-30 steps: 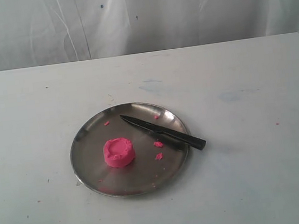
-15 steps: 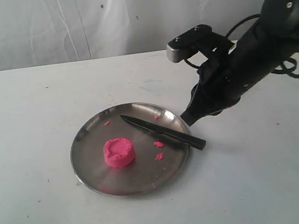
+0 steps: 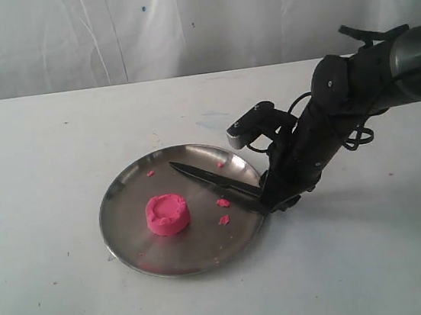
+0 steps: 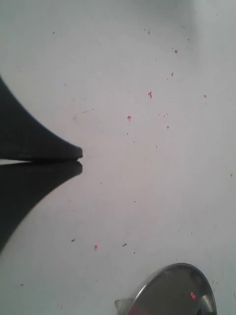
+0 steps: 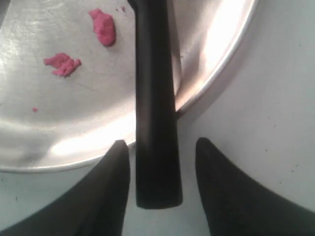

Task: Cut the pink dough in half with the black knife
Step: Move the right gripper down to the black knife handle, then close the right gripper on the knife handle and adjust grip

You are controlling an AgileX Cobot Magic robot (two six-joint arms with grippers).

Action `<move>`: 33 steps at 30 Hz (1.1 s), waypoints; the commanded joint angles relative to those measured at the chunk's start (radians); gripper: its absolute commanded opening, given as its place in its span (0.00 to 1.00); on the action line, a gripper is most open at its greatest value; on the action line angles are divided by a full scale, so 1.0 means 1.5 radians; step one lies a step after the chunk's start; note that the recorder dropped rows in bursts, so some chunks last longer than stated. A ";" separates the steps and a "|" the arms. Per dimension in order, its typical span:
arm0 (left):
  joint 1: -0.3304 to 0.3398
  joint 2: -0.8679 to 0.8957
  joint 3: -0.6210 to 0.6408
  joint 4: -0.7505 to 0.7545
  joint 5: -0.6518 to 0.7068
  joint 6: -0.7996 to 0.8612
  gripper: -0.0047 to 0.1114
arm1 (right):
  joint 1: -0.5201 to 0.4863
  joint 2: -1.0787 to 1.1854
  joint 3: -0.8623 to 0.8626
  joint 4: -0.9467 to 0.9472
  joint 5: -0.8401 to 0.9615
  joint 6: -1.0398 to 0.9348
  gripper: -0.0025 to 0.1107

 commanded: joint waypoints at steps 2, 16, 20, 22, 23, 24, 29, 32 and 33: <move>-0.003 -0.003 0.000 -0.007 -0.001 -0.003 0.04 | 0.000 0.004 -0.005 -0.007 -0.025 -0.007 0.38; -0.003 -0.003 0.000 -0.007 -0.001 -0.003 0.04 | 0.000 -0.006 -0.012 -0.007 0.088 -0.007 0.19; -0.003 -0.003 0.000 -0.007 -0.001 -0.003 0.04 | 0.000 -0.030 -0.015 -0.007 0.140 0.021 0.19; -0.003 -0.003 0.000 -0.007 -0.001 -0.003 0.04 | 0.000 -0.042 -0.015 -0.007 0.190 0.049 0.19; -0.003 -0.003 0.000 -0.007 -0.001 -0.003 0.04 | 0.000 -0.047 -0.015 -0.007 0.211 0.056 0.19; -0.003 -0.003 0.000 -0.007 -0.001 -0.003 0.04 | 0.000 -0.049 -0.015 -0.007 0.234 0.061 0.19; -0.003 -0.003 0.000 -0.007 -0.001 -0.003 0.04 | 0.000 -0.051 -0.012 -0.004 0.225 0.068 0.19; -0.003 -0.003 0.000 -0.007 -0.001 -0.003 0.04 | 0.000 -0.051 -0.012 -0.001 0.213 0.068 0.20; -0.003 -0.003 0.000 -0.007 -0.001 -0.003 0.04 | 0.000 -0.048 -0.012 -0.001 0.213 0.068 0.21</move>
